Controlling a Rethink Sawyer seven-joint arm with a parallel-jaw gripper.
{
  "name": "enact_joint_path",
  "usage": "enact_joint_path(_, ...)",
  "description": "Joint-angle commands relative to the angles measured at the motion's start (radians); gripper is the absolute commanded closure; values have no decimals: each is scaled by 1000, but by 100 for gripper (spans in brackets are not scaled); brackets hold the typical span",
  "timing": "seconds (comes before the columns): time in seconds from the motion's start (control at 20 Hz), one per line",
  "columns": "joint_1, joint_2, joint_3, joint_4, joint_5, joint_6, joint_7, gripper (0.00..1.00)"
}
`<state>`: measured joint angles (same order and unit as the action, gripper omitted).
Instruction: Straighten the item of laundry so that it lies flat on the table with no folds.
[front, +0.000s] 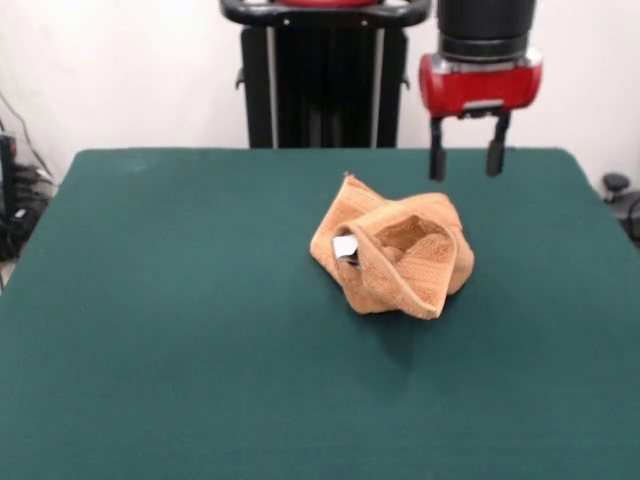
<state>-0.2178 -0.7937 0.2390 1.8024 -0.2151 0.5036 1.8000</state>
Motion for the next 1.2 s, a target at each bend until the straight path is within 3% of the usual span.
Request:
enact_joint_path(0.05,-34,45,53,-24,-55,2,-25,0)
enact_joint_path(1.2,-43,65,37,38,-104,-133,38,0)
